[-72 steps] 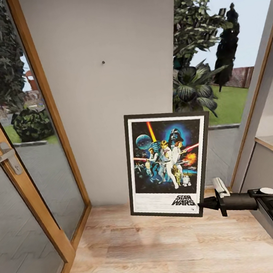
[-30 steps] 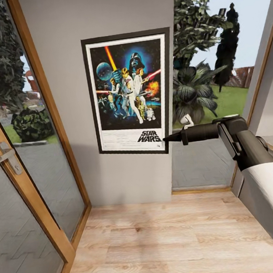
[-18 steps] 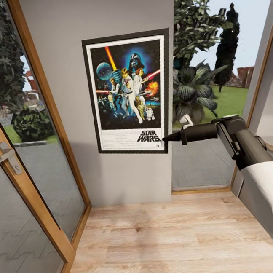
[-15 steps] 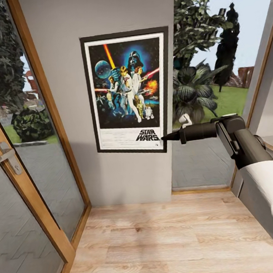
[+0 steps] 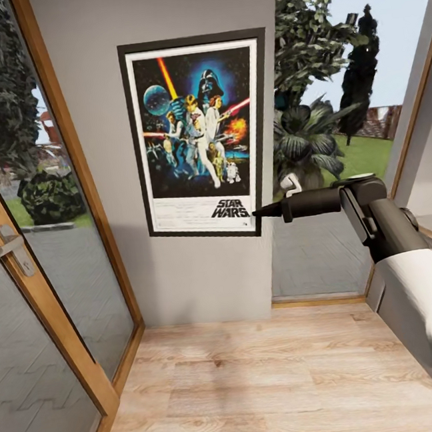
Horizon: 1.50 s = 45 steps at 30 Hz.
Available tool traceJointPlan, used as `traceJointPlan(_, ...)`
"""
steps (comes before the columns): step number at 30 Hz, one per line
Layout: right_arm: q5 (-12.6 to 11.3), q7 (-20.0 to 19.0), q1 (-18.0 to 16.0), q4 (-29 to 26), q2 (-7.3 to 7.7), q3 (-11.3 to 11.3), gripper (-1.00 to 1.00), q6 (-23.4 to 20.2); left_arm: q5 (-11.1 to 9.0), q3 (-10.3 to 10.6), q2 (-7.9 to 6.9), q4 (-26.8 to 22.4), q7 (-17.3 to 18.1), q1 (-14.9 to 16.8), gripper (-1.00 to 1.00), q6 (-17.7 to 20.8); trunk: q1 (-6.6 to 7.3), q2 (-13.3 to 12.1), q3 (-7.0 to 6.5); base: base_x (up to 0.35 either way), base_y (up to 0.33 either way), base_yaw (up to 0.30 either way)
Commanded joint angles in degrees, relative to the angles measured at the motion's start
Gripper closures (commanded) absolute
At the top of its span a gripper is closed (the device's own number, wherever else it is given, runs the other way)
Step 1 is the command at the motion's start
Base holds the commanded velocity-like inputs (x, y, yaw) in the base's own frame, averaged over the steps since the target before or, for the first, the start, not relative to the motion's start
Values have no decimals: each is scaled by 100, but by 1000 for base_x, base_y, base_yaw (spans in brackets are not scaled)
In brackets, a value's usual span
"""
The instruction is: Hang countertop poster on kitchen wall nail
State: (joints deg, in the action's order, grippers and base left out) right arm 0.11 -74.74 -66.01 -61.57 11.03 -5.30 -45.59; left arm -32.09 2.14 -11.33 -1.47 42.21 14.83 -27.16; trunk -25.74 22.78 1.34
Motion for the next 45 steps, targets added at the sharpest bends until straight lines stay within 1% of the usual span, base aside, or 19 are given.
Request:
traceJointPlan(1,-2,-18,-8,-2,-32,-6,100,-52,-25,23,-1,7,20,6,-100,-26,-4,14,14,0,0,0)
traceJointPlan(7,-2,-15,-8,3,-53,-6,100,-52,-25,23,-5,7,23,6,-100,-26,-4,14,14,0,0,0)
traceJointPlan(30,7,3,-15,31,-57,2,100,-71,-25,23,-28,5,24,6,-100,-26,-4,14,14,0,0,0)
traceJointPlan(32,4,5,-71,14,-59,2,100,-318,-25,23,-31,6,24,7,-100,-26,-4,14,14,0,0,0)
traceJointPlan(36,-1,9,-117,1,-63,2,100,-532,-25,23,-31,7,24,4,-100,-26,-4,14,14,0,0,0)
traceJointPlan(45,-2,10,-139,-4,-65,2,100,-607,-25,23,-36,7,24,4,-100,-26,-4,14,14,0,0,0)
